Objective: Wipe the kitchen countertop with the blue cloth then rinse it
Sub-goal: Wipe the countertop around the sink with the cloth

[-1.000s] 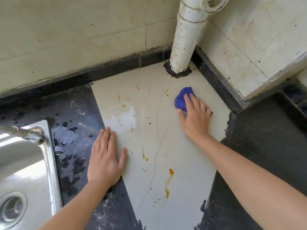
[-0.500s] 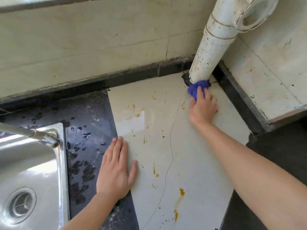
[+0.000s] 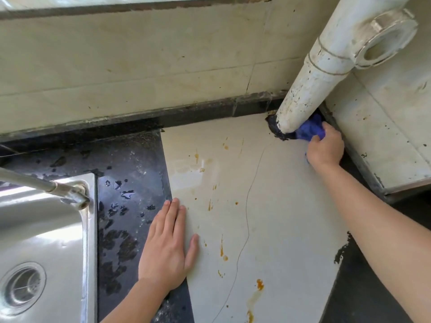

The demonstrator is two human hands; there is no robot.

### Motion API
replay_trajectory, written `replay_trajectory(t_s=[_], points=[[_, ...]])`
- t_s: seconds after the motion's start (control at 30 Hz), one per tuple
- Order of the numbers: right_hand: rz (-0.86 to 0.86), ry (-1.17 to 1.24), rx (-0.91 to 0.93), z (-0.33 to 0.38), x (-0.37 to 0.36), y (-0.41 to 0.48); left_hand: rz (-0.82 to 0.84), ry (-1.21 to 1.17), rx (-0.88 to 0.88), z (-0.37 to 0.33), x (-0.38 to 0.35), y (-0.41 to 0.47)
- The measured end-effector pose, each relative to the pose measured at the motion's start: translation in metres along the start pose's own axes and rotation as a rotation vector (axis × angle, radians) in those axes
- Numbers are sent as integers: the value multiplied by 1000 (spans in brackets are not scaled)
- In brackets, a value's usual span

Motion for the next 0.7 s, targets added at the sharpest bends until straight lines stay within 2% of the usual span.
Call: replay_trajectory(t_s=[0.1,0.17,0.27,0.33,0.37,0.43,0.5,0.6,0.7], points=[[-36,-218,80,6,-33,-20,-1,-2,-7,0,-2,0],[-11,-244,131,11,-31,-37,-4,-7,-7,0,-1,0],[148,-254,368,10,-10,-67,6,-2,-8,-1,0,1],[305,-146,536,25,1,-85,10,-2,-3,-1,1,0],[319,-110,601,39,1,-86,11,-5,0,-1,1,0],[205,-199,719,72,-13,-66,0,-13,1,0,0,0],[121,-461,807,98,-33,-38,-17,-13,-7,1,-2,-1],[194,-661,734,112,-58,-28,-25,-22,-11,1,-3,-1],[190,-515,626,97,-62,-38,-26,-7,-14,1,-3,-1]])
Point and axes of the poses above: each hand's wrist, its own y-axis towards the middle knuckle, its own x-axis out of the back of the hand, z = x × y, the point moved 1 cm from there along y, towards the middle knuckle, and after that the axes turned 12 degrees about -z, right-handed, at the moved point
